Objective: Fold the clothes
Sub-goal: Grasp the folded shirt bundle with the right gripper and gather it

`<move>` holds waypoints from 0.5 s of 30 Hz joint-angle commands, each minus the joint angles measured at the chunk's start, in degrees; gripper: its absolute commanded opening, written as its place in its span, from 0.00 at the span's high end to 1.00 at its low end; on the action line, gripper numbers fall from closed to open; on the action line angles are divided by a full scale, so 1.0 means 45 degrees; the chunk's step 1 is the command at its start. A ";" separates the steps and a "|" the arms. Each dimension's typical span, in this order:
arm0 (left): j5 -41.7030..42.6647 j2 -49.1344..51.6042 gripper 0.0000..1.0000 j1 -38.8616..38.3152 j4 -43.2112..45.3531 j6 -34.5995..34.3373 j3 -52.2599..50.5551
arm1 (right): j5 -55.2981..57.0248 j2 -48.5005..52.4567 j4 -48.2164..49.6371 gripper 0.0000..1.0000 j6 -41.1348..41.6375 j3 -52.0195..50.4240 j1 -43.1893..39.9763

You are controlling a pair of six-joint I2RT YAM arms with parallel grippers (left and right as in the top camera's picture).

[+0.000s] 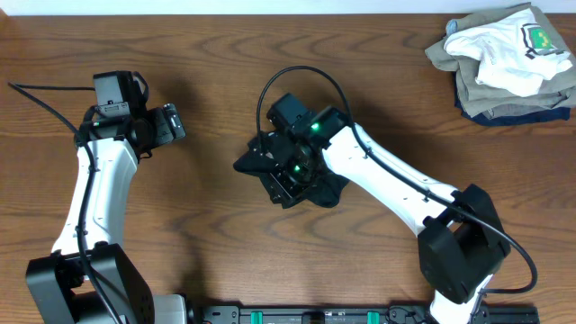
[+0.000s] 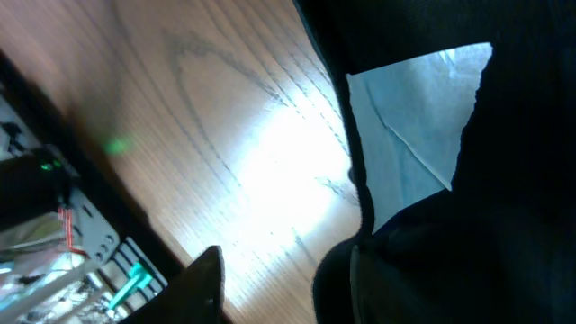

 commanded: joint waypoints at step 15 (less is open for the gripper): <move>-0.0141 0.0078 0.02 0.0068 -0.0053 -0.0068 0.0219 | -0.0141 -0.0053 0.0189 0.48 -0.0670 0.0199 -0.2254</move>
